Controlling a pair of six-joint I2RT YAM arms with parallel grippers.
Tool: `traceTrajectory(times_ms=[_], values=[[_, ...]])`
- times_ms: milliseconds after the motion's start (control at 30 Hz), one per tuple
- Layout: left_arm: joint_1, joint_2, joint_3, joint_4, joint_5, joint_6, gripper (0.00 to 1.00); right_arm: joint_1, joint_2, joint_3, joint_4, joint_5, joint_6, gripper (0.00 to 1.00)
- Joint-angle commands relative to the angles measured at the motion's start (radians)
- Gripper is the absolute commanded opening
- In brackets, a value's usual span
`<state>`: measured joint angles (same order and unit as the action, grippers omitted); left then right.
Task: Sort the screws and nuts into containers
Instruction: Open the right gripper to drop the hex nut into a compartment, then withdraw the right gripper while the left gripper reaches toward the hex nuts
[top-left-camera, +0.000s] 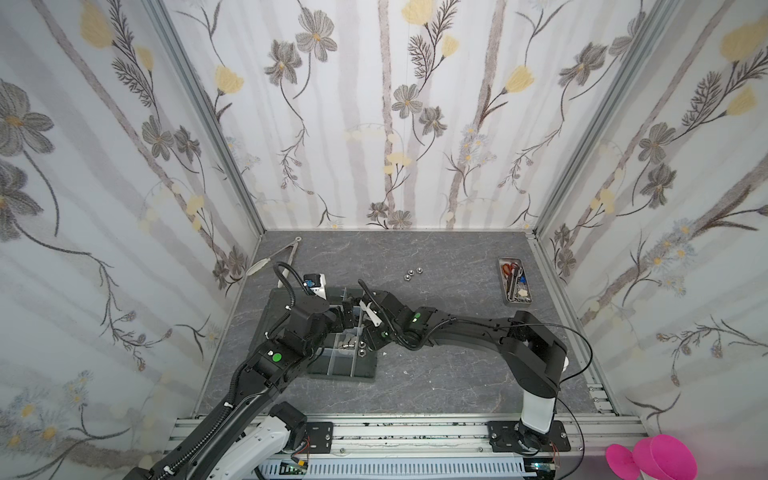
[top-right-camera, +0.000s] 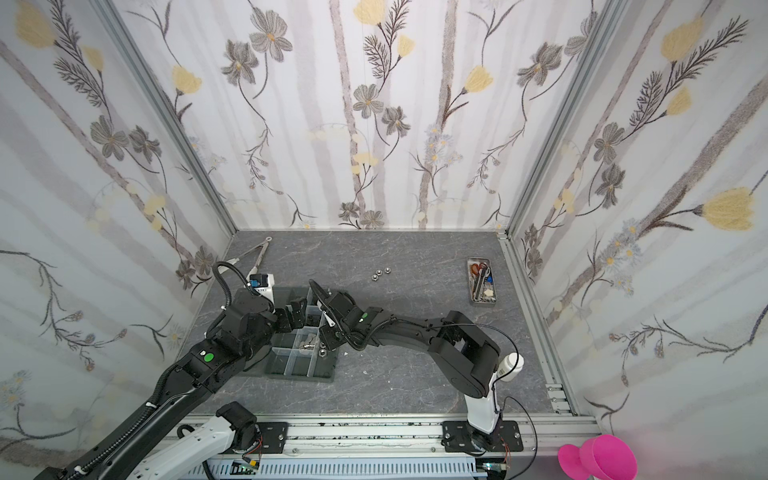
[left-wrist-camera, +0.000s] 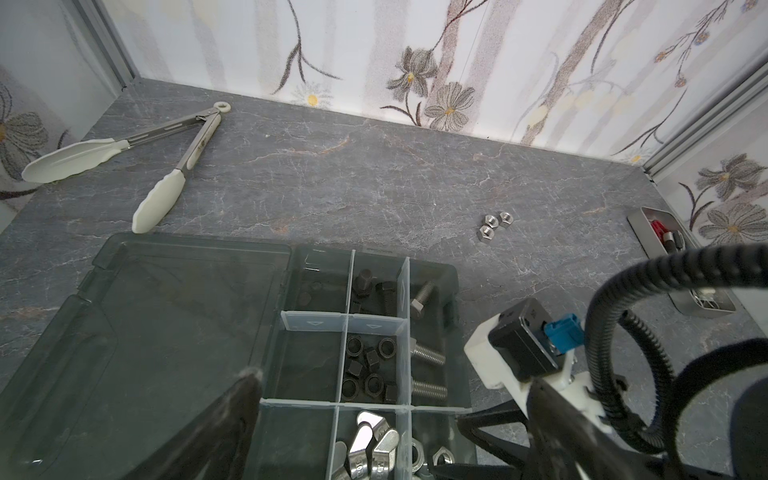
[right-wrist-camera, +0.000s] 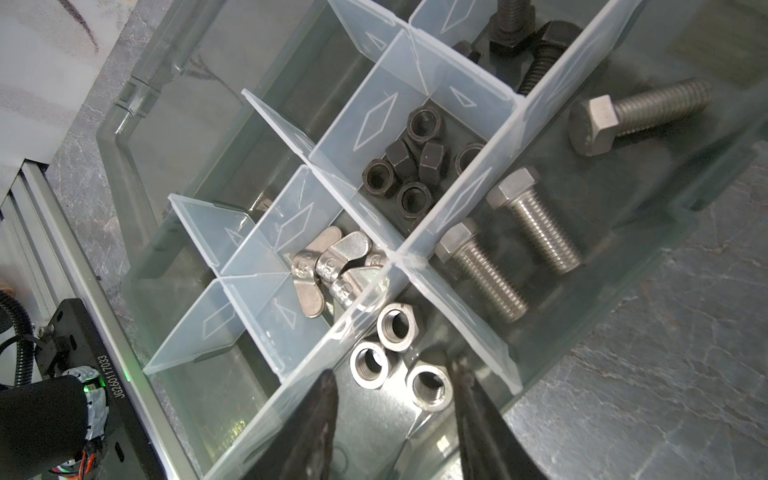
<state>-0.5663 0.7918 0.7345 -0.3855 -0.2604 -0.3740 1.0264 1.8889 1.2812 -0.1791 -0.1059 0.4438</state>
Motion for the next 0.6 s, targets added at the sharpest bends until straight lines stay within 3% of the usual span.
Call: traceTrajectory(times_ms=[0, 400, 567], values=[[0.001, 0.02, 0.008, 0.026, 0.007, -0.011, 1.0, -0.005, -0.026, 0.002, 0.014, 0.009, -0.009, 0.49], [-0.004, 0.187, 0.146, 0.033, 0.08, 0.017, 0.91, -0.122, -0.225, -0.173, 0.085, -0.008, -0.007, 0.5], [-0.006, 0.323, 0.245, 0.02, 0.134, 0.051, 0.9, -0.187, -0.338, -0.272, 0.124, -0.016, -0.002, 0.5]])
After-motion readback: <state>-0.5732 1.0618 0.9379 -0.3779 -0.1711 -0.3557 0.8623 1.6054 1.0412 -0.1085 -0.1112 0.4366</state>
